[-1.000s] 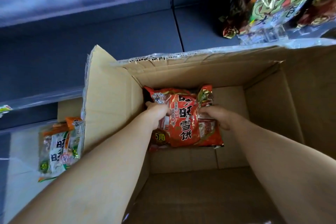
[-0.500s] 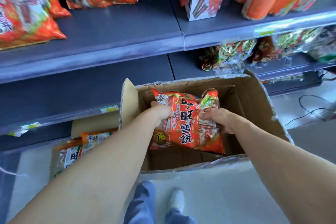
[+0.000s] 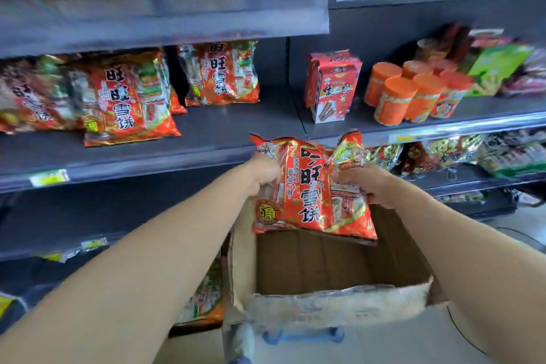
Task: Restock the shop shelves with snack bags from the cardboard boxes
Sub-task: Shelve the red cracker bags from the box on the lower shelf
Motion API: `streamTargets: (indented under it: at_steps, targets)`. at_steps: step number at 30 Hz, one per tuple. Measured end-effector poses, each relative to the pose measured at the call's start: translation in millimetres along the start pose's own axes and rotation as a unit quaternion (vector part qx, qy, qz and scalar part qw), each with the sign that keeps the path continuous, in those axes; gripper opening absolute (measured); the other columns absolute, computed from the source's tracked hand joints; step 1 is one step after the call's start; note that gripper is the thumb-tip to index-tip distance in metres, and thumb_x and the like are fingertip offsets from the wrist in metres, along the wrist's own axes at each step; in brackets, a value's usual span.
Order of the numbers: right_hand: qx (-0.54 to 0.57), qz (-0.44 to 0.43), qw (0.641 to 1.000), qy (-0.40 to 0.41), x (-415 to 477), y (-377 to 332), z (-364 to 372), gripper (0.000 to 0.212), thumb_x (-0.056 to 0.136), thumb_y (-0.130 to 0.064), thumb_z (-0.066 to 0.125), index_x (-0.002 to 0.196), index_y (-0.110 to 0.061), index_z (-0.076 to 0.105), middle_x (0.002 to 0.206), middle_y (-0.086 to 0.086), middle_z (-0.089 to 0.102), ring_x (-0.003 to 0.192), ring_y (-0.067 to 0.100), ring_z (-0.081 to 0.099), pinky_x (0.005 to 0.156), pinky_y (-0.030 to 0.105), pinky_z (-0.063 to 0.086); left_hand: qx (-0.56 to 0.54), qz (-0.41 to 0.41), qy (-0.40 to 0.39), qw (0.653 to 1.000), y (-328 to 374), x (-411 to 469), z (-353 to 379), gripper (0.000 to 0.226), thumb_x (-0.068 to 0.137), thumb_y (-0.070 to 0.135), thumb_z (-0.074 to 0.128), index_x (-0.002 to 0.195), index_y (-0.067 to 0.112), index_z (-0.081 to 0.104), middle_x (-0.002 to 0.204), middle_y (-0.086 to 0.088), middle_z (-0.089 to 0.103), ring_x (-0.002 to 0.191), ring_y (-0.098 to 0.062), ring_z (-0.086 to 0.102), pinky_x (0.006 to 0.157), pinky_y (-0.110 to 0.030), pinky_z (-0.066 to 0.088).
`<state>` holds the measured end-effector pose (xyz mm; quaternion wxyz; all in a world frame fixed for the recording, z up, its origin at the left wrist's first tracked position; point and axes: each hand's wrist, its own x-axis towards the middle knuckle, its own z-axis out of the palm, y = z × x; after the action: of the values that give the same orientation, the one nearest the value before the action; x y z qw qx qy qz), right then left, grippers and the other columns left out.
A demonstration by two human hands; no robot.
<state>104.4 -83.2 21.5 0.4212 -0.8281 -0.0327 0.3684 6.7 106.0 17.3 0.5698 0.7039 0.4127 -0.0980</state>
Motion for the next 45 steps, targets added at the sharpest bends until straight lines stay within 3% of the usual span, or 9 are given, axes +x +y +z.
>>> streamTargets:
  at_steps: [4, 10, 15, 20, 24, 27, 30, 34, 45]
  targets:
    - [0.034, -0.076, 0.996, -0.008, 1, -48, 18, 0.026, 0.080, -0.019, 0.075, 0.101, -0.013, 0.062, 0.105, 0.005, 0.068, 0.088, 0.020, 0.064, 0.074, 0.029, 0.046, -0.042, 0.046, 0.072, 0.996, 9, -2, -50, 0.079, 0.079, -0.009, 0.053, 0.146, 0.014, 0.019, 0.132, -0.014, 0.050, 0.114, -0.029, 0.056, 0.096, -0.047, 0.050]
    - [0.062, -0.141, 0.988, -0.009, 24, -107, 64, 0.044, 0.083, -0.014, 0.070, 0.123, -0.010, 0.052, 0.115, 0.006, 0.064, 0.102, 0.024, 0.060, 0.085, 0.035, 0.046, -0.094, 0.082, 0.139, 0.982, 12, 8, -115, 0.079, 0.088, -0.003, 0.056, 0.150, 0.022, 0.014, 0.146, -0.010, 0.039, 0.120, -0.028, 0.052, 0.096, -0.048, 0.050]
    - [0.065, -0.165, 0.984, -0.010, 53, -152, 95, 0.051, 0.078, -0.013, 0.075, 0.124, -0.018, 0.054, 0.113, 0.001, 0.066, 0.103, 0.021, 0.062, 0.089, 0.034, 0.049, -0.118, 0.079, 0.149, 0.978, 22, 35, -161, 0.085, 0.093, -0.003, 0.052, 0.153, 0.026, -0.001, 0.160, -0.004, 0.015, 0.140, -0.029, 0.030, 0.112, -0.045, 0.029]
    - [0.088, -0.183, 0.979, -0.005, 86, -192, 117, 0.058, 0.086, -0.006, 0.065, 0.136, -0.024, 0.043, 0.108, -0.003, 0.058, 0.095, 0.015, 0.059, 0.073, 0.025, 0.048, -0.138, 0.071, 0.122, 0.980, 41, 73, -194, 0.064, 0.095, -0.005, 0.045, 0.146, 0.027, 0.025, 0.151, -0.011, 0.031, 0.132, -0.030, 0.040, 0.107, -0.052, 0.034]
    - [0.124, -0.181, 0.976, -0.007, 114, -217, 130, 0.065, 0.086, -0.001, 0.064, 0.142, -0.020, 0.037, 0.119, -0.001, 0.060, 0.103, 0.015, 0.056, 0.085, 0.026, 0.043, -0.167, 0.091, 0.133, 0.973, 52, 107, -212, 0.070, 0.095, -0.007, 0.044, 0.151, 0.027, 0.018, 0.146, -0.009, 0.039, 0.125, -0.026, 0.046, 0.107, -0.047, 0.034]
    - [0.144, -0.185, 0.972, -0.003, 135, -230, 141, 0.058, 0.083, 0.001, 0.067, 0.133, -0.020, 0.047, 0.115, 0.000, 0.064, 0.101, 0.014, 0.060, 0.083, 0.024, 0.043, -0.173, 0.104, 0.153, 0.967, 55, 133, -225, 0.075, 0.094, -0.006, 0.046, 0.153, 0.025, 0.013, 0.127, -0.007, 0.048, 0.093, -0.015, 0.055, 0.087, -0.037, 0.042]
    - [0.151, -0.180, 0.972, -0.013, 152, -235, 153, 0.056, 0.080, 0.005, 0.066, 0.129, -0.017, 0.052, 0.105, 0.000, 0.065, 0.095, 0.015, 0.061, 0.078, 0.023, 0.044, -0.163, 0.106, 0.168, 0.966, 54, 151, -236, 0.078, 0.090, -0.006, 0.051, 0.152, 0.026, 0.017, 0.143, -0.006, 0.044, 0.116, -0.020, 0.054, 0.087, -0.032, 0.042]
    - [0.136, -0.169, 0.976, 0.000, 164, -236, 165, 0.054, 0.080, 0.002, 0.066, 0.128, -0.017, 0.052, 0.098, -0.004, 0.066, 0.086, 0.011, 0.061, 0.067, 0.016, 0.044, -0.146, 0.113, 0.167, 0.969, 52, 165, -243, 0.071, 0.088, -0.007, 0.052, 0.146, 0.028, 0.032, 0.127, -0.005, 0.055, 0.100, -0.020, 0.058, 0.070, -0.026, 0.045]
    - [0.009, -0.180, 0.982, 0.049, 111, -229, 159, 0.057, 0.091, -0.003, 0.055, 0.144, -0.013, 0.036, 0.139, 0.003, 0.050, 0.105, 0.012, 0.051, 0.083, 0.019, 0.038, -0.093, 0.109, 0.188, 0.972, 46, 133, -241, 0.069, 0.089, -0.003, 0.053, 0.149, 0.016, 0.026, 0.149, -0.010, 0.036, 0.132, -0.027, 0.041, 0.110, -0.040, 0.038]
